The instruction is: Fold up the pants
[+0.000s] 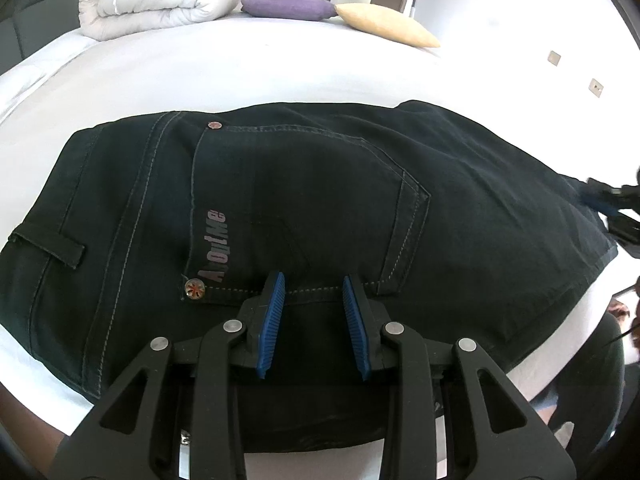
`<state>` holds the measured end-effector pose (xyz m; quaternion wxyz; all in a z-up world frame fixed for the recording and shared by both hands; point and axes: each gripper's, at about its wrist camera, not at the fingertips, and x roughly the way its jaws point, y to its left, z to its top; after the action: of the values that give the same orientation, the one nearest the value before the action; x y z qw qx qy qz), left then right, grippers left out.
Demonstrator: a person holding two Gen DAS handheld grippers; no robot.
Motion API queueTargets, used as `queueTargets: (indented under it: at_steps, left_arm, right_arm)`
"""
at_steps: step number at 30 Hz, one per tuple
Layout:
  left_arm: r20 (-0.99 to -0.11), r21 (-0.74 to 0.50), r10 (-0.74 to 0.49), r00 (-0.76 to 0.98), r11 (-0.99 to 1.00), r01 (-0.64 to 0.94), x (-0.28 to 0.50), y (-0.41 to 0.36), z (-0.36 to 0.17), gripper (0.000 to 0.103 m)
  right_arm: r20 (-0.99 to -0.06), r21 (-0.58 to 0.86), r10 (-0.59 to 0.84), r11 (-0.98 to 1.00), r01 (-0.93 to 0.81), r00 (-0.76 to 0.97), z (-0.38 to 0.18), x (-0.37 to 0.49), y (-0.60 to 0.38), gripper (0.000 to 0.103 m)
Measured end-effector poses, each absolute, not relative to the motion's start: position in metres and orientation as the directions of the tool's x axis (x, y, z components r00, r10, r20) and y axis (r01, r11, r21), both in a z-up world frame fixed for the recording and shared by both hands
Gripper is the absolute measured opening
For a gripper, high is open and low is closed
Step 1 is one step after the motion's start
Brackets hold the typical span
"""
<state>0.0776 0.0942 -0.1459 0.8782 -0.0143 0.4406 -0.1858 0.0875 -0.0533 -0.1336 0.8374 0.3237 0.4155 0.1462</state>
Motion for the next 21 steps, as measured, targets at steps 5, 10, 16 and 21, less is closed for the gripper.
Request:
queueTargets:
  at_steps: [5, 10, 16, 21]
  left_arm:
    - [-0.766, -0.187, -0.340, 0.546, 0.930, 0.317, 0.075, 0.097, -0.146, 0.030]
    - [-0.767, -0.182, -0.333, 0.548, 0.933, 0.311, 0.081, 0.086, -0.147, 0.030]
    - [-0.769, -0.179, -0.321, 0.552, 0.938, 0.296, 0.085, 0.082, -0.148, 0.030]
    - [-0.772, -0.177, -0.317, 0.551, 0.940, 0.292, 0.086, 0.079, -0.149, 0.030]
  right_arm:
    - [-0.664, 0.689, 0.538, 0.710, 0.146, 0.519, -0.178, 0.140, -0.069, 0.012]
    - [-0.647, 0.720, 0.459, 0.630, 0.290, 0.609, -0.200, 0.143, -0.164, 0.000]
    - [-0.679, 0.585, 0.099, 0.671, 0.455, 0.728, -0.171, 0.127, -0.278, 0.000]
    - [-0.636, 0.583, -0.114, 0.578, 0.571, 0.764, -0.131, 0.080, -0.331, 0.010]
